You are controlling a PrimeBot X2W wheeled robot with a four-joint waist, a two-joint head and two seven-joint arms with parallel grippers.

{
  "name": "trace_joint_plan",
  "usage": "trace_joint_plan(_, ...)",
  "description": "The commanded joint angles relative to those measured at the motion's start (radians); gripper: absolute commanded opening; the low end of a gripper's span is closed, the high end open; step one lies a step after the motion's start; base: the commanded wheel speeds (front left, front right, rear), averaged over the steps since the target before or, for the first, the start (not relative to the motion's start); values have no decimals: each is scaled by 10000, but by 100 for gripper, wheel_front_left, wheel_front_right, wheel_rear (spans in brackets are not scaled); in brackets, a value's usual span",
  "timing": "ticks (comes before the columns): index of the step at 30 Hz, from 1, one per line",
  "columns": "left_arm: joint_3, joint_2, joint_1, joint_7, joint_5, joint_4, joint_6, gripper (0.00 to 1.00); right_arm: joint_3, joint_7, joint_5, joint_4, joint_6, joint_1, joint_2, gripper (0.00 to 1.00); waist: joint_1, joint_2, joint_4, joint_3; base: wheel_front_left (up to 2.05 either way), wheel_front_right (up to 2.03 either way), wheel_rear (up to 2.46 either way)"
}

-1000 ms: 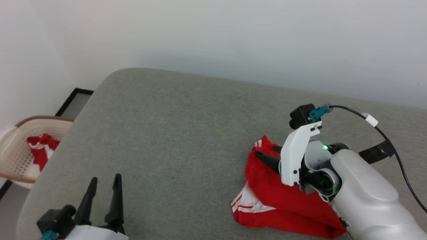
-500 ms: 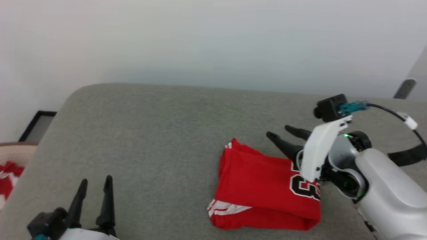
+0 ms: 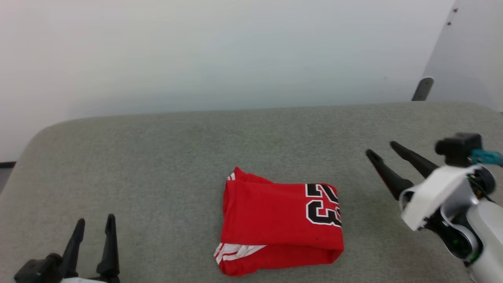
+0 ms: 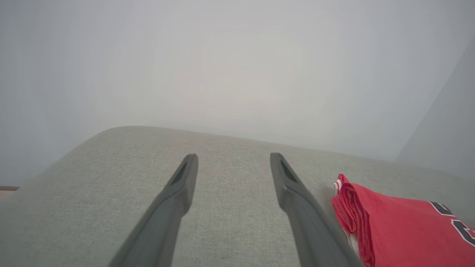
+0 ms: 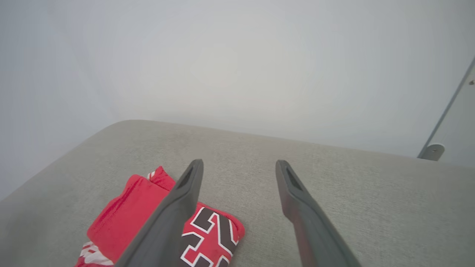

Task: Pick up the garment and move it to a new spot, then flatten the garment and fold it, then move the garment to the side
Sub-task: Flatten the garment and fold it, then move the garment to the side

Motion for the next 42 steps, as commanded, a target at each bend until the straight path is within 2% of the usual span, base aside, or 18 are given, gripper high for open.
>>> trace_joint_plan(1, 9, 24, 119, 3, 18, -23, -35, 100, -73, -94, -62, 1, -8, 162, -20, 100, 0, 0, -178, -57, 0, 0, 0)
trace_joint_plan(10, 174, 142, 329, 3, 79, -47, -35, 100, -913, -1435, -542, 115, -8, 1613, -402, 100, 0, 0, -392, -221, 0, 0, 0)
trace_joint_plan(18, 415, 230, 487, 4, 207, 56, -35, 100, -1809, -1949, -856, -13, -8, 2695, -323, 100, 0, 0, -445, -353, 0, 0, 0)
trace_joint_plan(31, 847, 172, 776, 4, 345, -156, -36, 100, -3092, -1839, -1453, -587, -8, 3897, 77, 100, 0, 0, -375, -473, 0, 0, 0)
trace_joint_plan(42, 750, 177, 904, 4, 427, -80, -36, 100, -3876, -1434, -1828, -1228, -8, 4535, 488, 100, 0, 0, -259, -516, 0, 0, 0)
